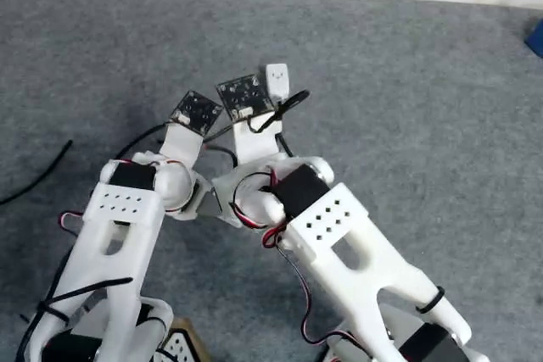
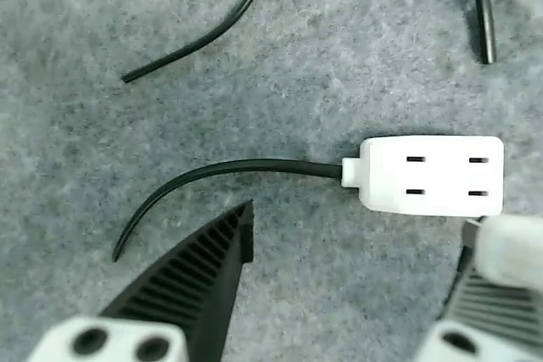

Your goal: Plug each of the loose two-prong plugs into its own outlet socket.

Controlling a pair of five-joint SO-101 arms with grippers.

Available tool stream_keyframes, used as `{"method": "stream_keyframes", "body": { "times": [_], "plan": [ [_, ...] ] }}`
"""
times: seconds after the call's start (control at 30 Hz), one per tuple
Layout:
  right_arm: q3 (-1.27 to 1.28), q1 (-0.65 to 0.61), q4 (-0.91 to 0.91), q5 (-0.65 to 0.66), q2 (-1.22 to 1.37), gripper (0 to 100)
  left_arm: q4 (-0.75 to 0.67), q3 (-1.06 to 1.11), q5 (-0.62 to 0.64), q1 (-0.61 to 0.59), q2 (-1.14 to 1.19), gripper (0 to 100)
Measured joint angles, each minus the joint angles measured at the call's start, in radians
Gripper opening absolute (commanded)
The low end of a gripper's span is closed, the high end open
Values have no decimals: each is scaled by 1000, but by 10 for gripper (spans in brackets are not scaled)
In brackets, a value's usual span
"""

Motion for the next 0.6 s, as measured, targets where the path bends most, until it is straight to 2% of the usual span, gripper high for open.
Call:
{"method": "stream_keyframes", "body": {
  "times": [0.13, 0.37, 0.5, 0.6],
  "plan": [
    [0, 21, 0, 20, 0, 5, 0, -3, 0, -21, 3, 372],
    [37, 138, 0, 69, 0, 5, 0, -14, 5, -147, 3, 372],
    [83, 124, 0, 81, 0, 5, -3, -41, 49, -195, 3, 372],
    [101, 74, 0, 157, 0, 5, -12, -44, 52, -196, 9, 372]
  ]
}}
